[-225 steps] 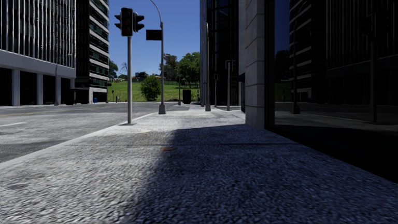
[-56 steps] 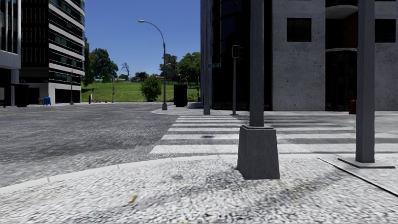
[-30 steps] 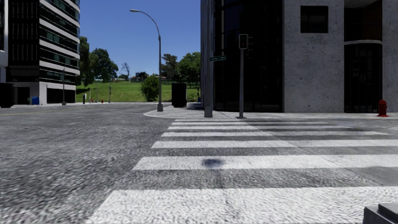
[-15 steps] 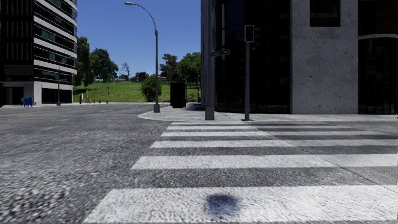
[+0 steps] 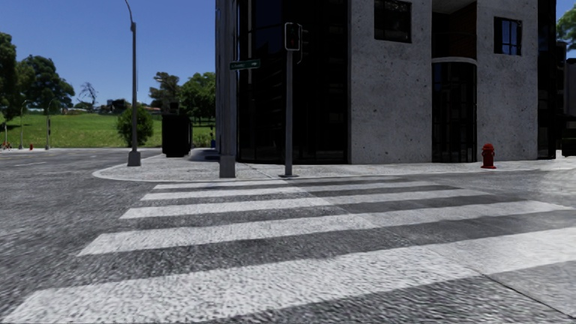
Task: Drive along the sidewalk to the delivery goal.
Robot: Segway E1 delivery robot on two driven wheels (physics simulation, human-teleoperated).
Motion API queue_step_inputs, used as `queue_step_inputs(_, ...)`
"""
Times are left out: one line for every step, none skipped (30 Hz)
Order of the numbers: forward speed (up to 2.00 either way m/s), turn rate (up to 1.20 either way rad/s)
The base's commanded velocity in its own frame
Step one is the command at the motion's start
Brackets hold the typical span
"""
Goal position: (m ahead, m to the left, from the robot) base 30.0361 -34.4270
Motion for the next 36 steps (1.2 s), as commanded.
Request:
queue_step_inputs(2.00,-1.01)
queue_step_inputs(2.00,-1.01)
queue_step_inputs(2.00,-0.99)
queue_step_inputs(2.00,-0.52)
queue_step_inputs(2.00,-0.52)
queue_step_inputs(2.00,-0.05)
queue_step_inputs(2.00,0.00)
queue_step_inputs(2.00,0.00)
queue_step_inputs(2.00,0.00)
queue_step_inputs(2.00,0.00)
queue_step_inputs(2.00,0.00)
queue_step_inputs(2.00,0.00)
queue_step_inputs(2.00,0.00)
queue_step_inputs(2.00,0.00)
queue_step_inputs(2.00,0.00)
queue_step_inputs(2.00,0.00)
queue_step_inputs(2.00,0.00)
queue_step_inputs(2.00,0.00)
queue_step_inputs(2.00,0.00)
queue_step_inputs(2.00,0.00)
queue_step_inputs(2.00,0.00)
queue_step_inputs(2.00,0.00)
queue_step_inputs(2.00,0.00)
queue_step_inputs(2.00,0.00)
queue_step_inputs(2.00,0.00)
queue_step_inputs(2.00,0.00)
queue_step_inputs(2.00,0.00)
queue_step_inputs(2.00,0.00)
queue_step_inputs(2.00,0.00)
queue_step_inputs(2.00,0.00)
queue_step_inputs(2.00,0.00)
queue_step_inputs(2.00,0.00)
queue_step_inputs(2.00,0.00)
queue_step_inputs(2.00,0.00)
queue_step_inputs(2.00,0.00)
queue_step_inputs(2.00,0.00)
